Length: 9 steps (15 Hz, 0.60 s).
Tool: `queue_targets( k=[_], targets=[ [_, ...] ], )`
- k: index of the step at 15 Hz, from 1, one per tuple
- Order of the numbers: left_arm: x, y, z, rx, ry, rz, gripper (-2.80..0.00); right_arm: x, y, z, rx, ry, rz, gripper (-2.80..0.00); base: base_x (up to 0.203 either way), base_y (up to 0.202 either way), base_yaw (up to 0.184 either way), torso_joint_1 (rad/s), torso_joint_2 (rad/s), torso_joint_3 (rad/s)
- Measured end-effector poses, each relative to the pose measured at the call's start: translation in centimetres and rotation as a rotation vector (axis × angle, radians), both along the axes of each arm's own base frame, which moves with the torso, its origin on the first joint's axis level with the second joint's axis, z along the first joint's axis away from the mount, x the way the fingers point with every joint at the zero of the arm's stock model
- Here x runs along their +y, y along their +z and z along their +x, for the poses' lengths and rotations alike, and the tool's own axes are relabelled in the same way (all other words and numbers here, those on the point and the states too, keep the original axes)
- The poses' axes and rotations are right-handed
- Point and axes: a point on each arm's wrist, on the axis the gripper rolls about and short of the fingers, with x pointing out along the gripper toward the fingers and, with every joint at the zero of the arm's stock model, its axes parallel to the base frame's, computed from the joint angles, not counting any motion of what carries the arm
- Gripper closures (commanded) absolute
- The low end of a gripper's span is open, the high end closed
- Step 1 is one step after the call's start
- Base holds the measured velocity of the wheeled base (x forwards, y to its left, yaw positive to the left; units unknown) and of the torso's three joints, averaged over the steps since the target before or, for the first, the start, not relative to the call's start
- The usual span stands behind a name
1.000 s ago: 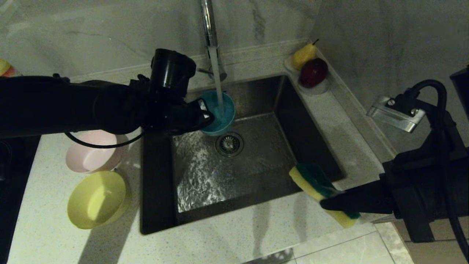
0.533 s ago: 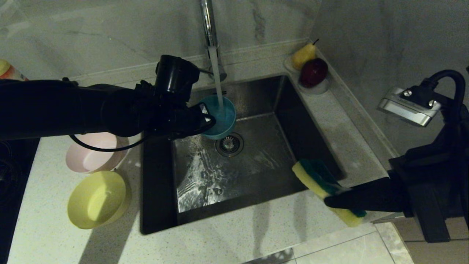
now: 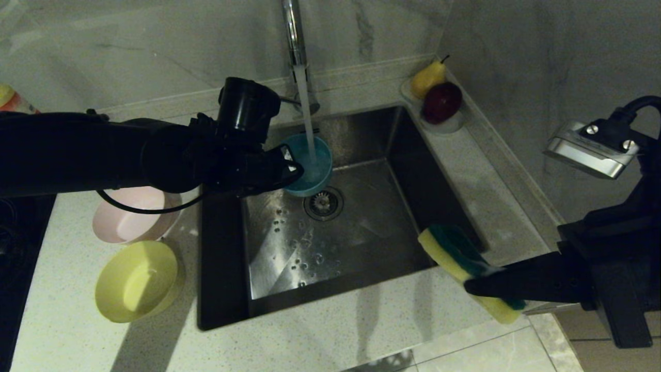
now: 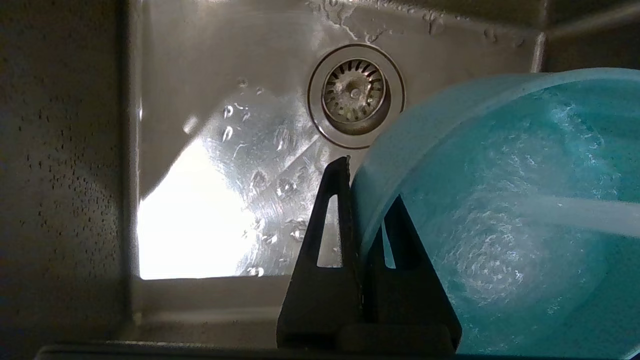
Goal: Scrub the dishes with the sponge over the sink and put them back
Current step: Wash the bowl
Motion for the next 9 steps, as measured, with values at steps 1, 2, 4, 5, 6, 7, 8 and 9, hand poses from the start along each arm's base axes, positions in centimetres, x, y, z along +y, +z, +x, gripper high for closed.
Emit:
queue_targets(
  k=[1,2,4,5,6,7,8,9],
  targets=[
    [0.0,0.1,0.0,-0.003,-0.001,0.0,0.0,0.0,0.0,0.0,0.003,0.0,0.001,0.0,0.0,0.0,0.0,0.0,0.0,0.0],
    [0.0,0.1,0.0,-0.004,-0.001,-0.001,0.0,0.0,-0.1,0.1,0.008,0.005,0.005,0.0,0.0,0.0,0.0,0.0,0.0,0.0],
    [0.0,0.2,0.0,-0.009,-0.003,0.002,0.0,0.0,-0.2,0.1,0.014,0.012,0.007,0.0,0.0,0.0,0.0,0.0,0.0,0.0],
    [0.0,0.3,0.0,-0.01,-0.004,0.005,0.0,0.0,-0.3,0.2,0.015,0.011,0.006,0.0,0.0,0.0,0.0,0.0,0.0,0.0],
    [0.1,0.3,-0.1,-0.011,-0.006,0.011,0.0,0.0,-0.2,0.2,0.015,0.008,0.006,0.0,0.0,0.0,0.0,0.0,0.0,0.0],
    [0.2,0.6,-0.2,-0.019,-0.006,0.016,0.0,-0.1,-0.3,0.2,0.015,0.005,0.005,0.0,0.0,0.0,0.0,0.0,0.0,0.0],
    [0.4,1.2,-0.5,-0.033,-0.004,0.023,0.0,-0.1,-0.3,0.2,0.016,0.005,0.004,0.0,0.0,0.0,0.0,0.0,0.0,0.0],
    [0.7,1.8,-1.0,-0.054,0.004,0.044,0.0,-0.2,-0.3,0.1,0.018,0.004,0.002,0.0,0.0,0.0,0.0,0.0,0.0,0.0]
  ],
)
